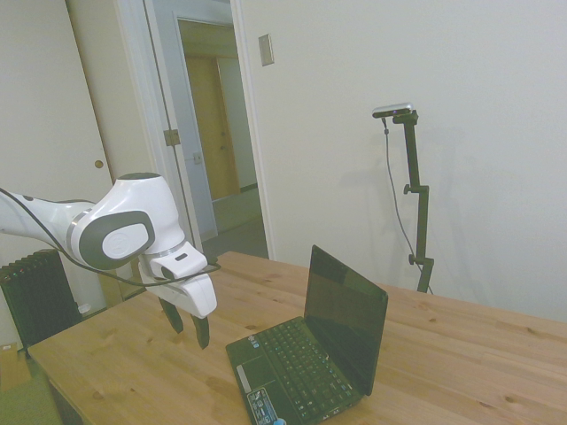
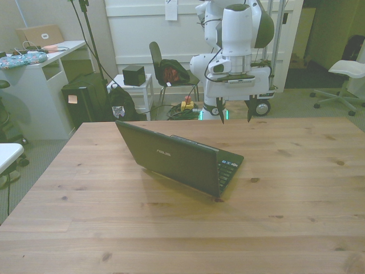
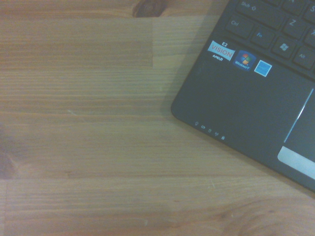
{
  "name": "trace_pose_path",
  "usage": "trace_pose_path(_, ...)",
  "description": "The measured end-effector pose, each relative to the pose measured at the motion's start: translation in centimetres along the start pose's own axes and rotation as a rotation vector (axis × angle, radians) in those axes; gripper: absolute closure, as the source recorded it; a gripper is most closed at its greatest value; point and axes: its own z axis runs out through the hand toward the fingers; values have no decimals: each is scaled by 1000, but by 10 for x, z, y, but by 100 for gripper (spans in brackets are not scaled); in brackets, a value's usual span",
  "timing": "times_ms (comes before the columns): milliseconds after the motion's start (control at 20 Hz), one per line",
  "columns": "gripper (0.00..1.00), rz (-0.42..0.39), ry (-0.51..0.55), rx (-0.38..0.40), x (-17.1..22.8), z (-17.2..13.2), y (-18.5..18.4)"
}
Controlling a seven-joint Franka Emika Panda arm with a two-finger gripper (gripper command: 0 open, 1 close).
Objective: Close the laptop
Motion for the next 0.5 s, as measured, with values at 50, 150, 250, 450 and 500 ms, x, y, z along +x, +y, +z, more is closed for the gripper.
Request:
trace_pose_path(50,0,-1,1,-2,0,0,0)
trace_pose_path(150,0,-1,21,-16,4,-1,2)
trace_pose_path(250,0,25,54,-16,18,-13,6)
trace_pose_path(450,0,93,118,10,60,-61,17)
trace_pose_path(500,0,111,133,18,71,-78,20)
